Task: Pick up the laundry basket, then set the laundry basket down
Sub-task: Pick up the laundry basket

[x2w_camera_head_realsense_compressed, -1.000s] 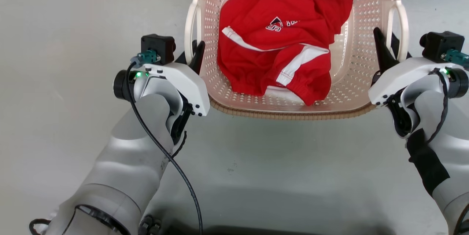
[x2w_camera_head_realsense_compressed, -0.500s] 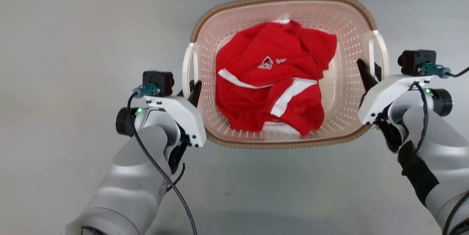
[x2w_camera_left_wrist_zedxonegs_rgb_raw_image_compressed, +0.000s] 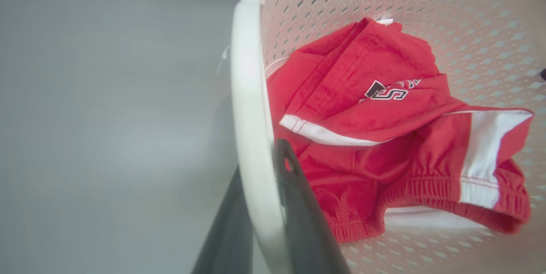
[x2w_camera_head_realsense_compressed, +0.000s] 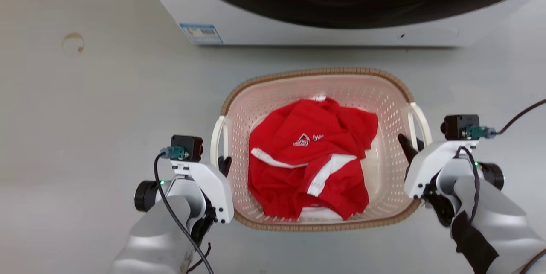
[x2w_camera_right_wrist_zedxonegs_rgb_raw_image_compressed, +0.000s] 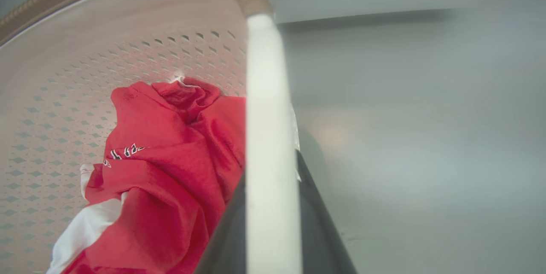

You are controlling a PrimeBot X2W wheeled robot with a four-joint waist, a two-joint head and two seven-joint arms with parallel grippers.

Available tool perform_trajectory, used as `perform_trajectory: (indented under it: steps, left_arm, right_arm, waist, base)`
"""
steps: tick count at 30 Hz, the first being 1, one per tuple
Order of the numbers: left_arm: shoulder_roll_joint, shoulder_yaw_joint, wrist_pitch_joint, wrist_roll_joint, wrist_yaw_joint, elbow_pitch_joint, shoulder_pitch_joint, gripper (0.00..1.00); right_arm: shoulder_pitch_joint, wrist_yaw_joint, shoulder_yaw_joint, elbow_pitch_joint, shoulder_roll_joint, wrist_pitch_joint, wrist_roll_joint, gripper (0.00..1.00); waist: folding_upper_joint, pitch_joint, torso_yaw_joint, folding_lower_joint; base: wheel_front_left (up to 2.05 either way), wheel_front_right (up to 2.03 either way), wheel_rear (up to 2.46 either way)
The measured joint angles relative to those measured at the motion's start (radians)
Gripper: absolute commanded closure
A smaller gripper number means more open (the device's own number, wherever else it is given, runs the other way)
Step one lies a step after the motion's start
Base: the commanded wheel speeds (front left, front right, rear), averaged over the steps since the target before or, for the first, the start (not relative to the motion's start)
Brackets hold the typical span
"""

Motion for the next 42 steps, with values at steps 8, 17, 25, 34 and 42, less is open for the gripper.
perform_trajectory:
  steps: [8, 17, 25, 34, 42]
  left_arm:
    - [0.011, -0.010, 0.054, -0.019, -0.009, 0.000, 0.076, 1.00]
    - [0.025, -0.030, 0.167, -0.051, -0.010, -0.002, 0.205, 1.00]
    - [0.029, -0.044, 0.256, -0.072, -0.015, -0.005, 0.299, 1.00]
    - [0.035, -0.051, 0.292, -0.079, -0.017, -0.008, 0.317, 1.00]
    - [0.036, -0.055, 0.304, -0.081, -0.017, -0.008, 0.313, 1.00]
  right_arm:
    - [0.079, 0.000, 0.047, -0.001, 0.009, 0.040, 0.084, 1.00]
    - [0.184, 0.000, 0.126, 0.020, 0.026, 0.133, 0.167, 1.00]
    - [0.266, 0.000, 0.184, 0.053, 0.040, 0.175, 0.211, 1.00]
    - [0.286, 0.000, 0.222, 0.074, 0.049, 0.170, 0.253, 1.00]
    - [0.279, 0.000, 0.251, 0.083, 0.050, 0.166, 0.271, 1.00]
  waist:
    - [0.0000, -0.129, -0.014, 0.0000]
    - [0.0001, -0.315, -0.036, 0.0000]
    - [0.0001, -0.476, -0.042, -0.0001]
    - [0.0001, -0.549, -0.034, -0.0002]
    - [0.0001, -0.543, -0.034, -0.0002]
  base:
    - [0.00, 0.00, 0.00]
    - [0.00, 0.00, 0.00]
    - [0.00, 0.00, 0.00]
    - [0.00, 0.00, 0.00]
    - [0.00, 0.00, 0.00]
